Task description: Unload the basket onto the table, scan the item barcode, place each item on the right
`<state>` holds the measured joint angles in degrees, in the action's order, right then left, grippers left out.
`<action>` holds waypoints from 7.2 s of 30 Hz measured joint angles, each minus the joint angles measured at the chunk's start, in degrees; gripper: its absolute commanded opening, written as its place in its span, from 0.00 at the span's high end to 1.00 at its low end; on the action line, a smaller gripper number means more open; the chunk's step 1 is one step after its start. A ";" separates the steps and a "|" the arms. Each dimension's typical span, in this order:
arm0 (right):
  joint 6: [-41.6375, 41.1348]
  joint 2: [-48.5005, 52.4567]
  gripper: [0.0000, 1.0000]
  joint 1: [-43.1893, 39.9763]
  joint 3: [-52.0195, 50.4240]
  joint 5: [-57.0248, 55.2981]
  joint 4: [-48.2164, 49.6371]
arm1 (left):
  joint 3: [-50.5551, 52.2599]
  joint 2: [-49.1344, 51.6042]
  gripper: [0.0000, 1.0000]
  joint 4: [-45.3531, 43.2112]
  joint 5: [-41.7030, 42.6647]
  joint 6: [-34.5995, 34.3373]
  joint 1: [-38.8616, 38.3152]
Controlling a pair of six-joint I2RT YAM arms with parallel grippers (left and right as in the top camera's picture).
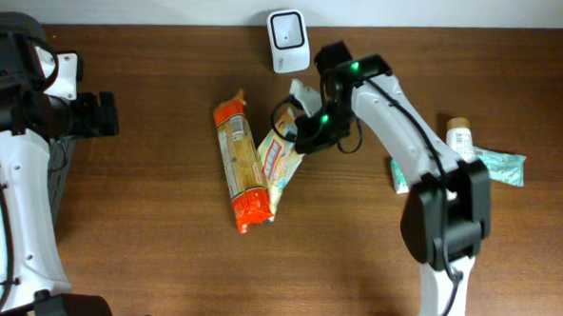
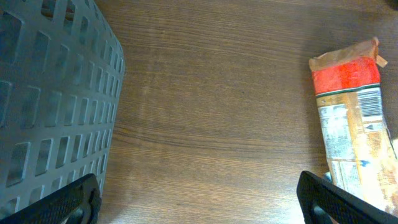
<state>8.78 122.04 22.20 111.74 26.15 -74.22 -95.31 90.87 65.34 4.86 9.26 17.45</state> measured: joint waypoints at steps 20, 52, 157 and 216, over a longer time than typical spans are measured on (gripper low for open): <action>-39.34 -4.15 0.96 10.45 10.67 -46.38 -22.84 | 0.00 0.00 0.01 0.00 0.00 0.00 0.00; 0.92 3.30 0.29 10.40 12.90 -24.70 -12.55 | 0.00 0.00 0.01 0.00 0.00 0.00 0.00; -25.83 9.44 0.37 -13.35 2.23 -38.03 -0.48 | 0.00 0.00 0.01 0.00 0.00 0.00 0.00; -16.48 -24.50 0.29 -18.58 -29.18 -6.49 3.26 | 0.00 0.00 0.01 -0.02 0.02 0.00 0.00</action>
<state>-7.70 97.54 3.62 82.56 19.66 -70.96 -95.31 90.87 65.32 4.89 9.26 17.45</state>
